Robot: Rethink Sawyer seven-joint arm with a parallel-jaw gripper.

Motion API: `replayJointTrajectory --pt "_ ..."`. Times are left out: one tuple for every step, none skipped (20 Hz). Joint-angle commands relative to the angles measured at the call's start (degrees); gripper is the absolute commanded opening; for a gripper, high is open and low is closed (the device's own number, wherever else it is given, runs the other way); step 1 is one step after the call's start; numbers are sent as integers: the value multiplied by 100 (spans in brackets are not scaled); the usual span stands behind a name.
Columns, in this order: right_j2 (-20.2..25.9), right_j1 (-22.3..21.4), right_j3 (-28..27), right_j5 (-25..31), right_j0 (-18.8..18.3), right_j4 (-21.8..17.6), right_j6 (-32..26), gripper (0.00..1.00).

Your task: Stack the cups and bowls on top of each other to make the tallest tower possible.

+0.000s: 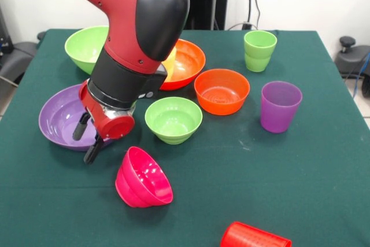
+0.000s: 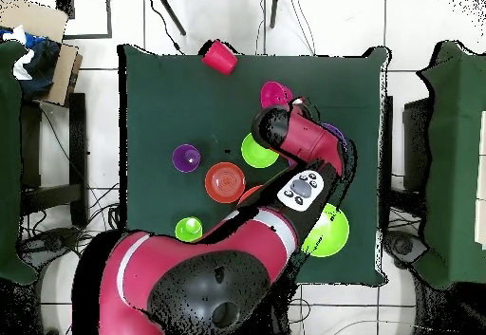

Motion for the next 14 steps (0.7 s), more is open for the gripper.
replayJointTrajectory --pt "581 -101 384 366 99 -195 650 100" --pt "592 -107 402 352 96 -200 645 100" --pt "603 -113 420 338 93 -205 639 100" --pt "614 -106 438 304 91 -207 640 100" --pt "621 -94 441 277 91 -206 646 100" --pt "630 -83 445 246 91 -202 655 100" --pt "632 -63 434 224 93 -193 666 100" --pt "637 -43 419 204 89 -186 672 100" --pt "638 -21 402 183 89 -176 682 100" --pt "633 3 380 169 88 -169 689 100" --pt "634 18 367 158 87 -164 694 100" --pt "626 27 352 161 87 -159 696 100" --pt "623 43 339 155 91 -153 705 100" --pt "619 60 326 149 95 -146 714 100"
